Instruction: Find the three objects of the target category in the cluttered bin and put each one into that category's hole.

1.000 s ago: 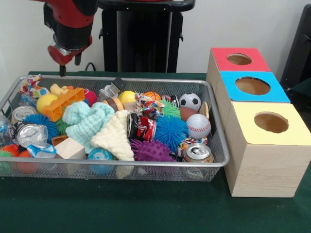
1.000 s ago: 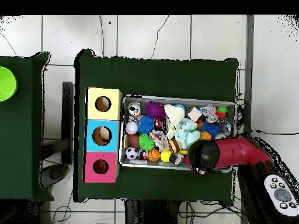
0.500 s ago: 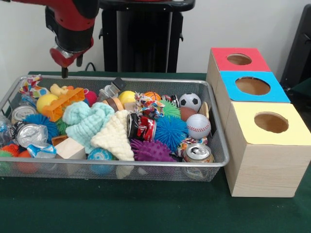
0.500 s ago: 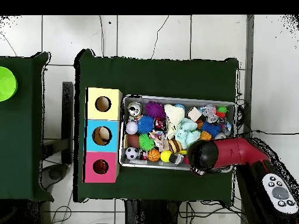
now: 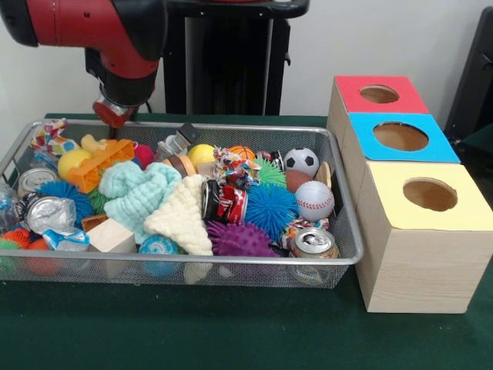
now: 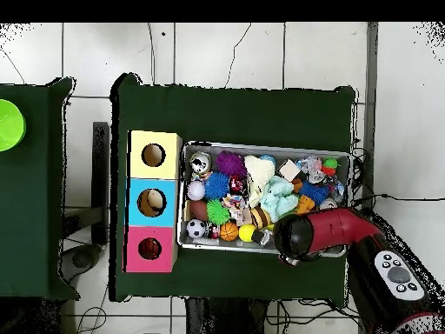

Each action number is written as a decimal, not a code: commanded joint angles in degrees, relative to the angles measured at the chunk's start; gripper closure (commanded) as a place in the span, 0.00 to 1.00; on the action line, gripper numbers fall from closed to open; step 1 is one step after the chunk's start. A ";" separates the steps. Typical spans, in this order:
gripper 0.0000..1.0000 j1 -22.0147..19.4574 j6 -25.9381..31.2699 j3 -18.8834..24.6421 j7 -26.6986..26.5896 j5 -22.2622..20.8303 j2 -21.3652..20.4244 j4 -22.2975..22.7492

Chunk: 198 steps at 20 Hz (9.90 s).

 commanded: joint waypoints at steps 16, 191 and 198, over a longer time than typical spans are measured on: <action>0.00 -2.15 -4.84 1.21 -7.34 -6.37 3.33 -7.59; 1.00 21.78 -13.21 2.26 18.87 40.53 -25.29 28.06; 1.00 29.09 -15.78 3.02 21.37 52.05 -27.52 27.95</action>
